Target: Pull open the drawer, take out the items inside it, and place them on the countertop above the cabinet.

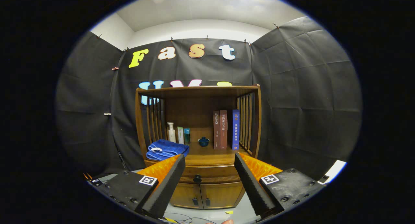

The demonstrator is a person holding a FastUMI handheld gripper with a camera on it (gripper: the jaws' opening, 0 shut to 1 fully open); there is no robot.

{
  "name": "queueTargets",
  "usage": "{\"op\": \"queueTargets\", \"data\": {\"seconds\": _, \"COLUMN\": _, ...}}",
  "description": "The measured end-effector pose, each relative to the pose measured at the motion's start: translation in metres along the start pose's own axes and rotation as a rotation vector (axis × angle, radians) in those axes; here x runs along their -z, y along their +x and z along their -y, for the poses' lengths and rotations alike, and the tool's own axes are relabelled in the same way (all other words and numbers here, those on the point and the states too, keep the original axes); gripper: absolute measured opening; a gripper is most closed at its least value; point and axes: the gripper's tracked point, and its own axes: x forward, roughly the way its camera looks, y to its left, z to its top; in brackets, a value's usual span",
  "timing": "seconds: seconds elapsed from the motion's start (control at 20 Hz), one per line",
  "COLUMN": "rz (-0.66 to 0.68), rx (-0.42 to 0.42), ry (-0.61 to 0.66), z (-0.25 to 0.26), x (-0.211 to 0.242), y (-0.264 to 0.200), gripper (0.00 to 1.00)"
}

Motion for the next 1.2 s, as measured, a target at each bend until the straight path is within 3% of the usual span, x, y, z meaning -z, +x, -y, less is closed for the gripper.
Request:
{"op": "queueTargets", "data": {"seconds": 0.35, "rz": 0.039, "rx": -0.007, "ry": -0.040, "z": -0.009, "x": 0.048, "y": 0.047, "gripper": 1.00}}
{"op": "queueTargets", "data": {"seconds": 0.6, "rz": 0.047, "rx": 0.005, "ry": -0.011, "z": -0.013, "x": 0.103, "y": 0.105, "gripper": 0.99}}
{"op": "queueTargets", "data": {"seconds": 0.85, "rz": -0.037, "rx": 0.002, "ry": -0.034, "z": -0.018, "x": 0.168, "y": 0.158, "gripper": 0.99}}
{"op": "queueTargets", "data": {"seconds": 1.2, "rz": -0.114, "rx": -0.024, "ry": 0.033, "z": -0.036, "x": 0.234, "y": 0.204, "gripper": 0.99}}
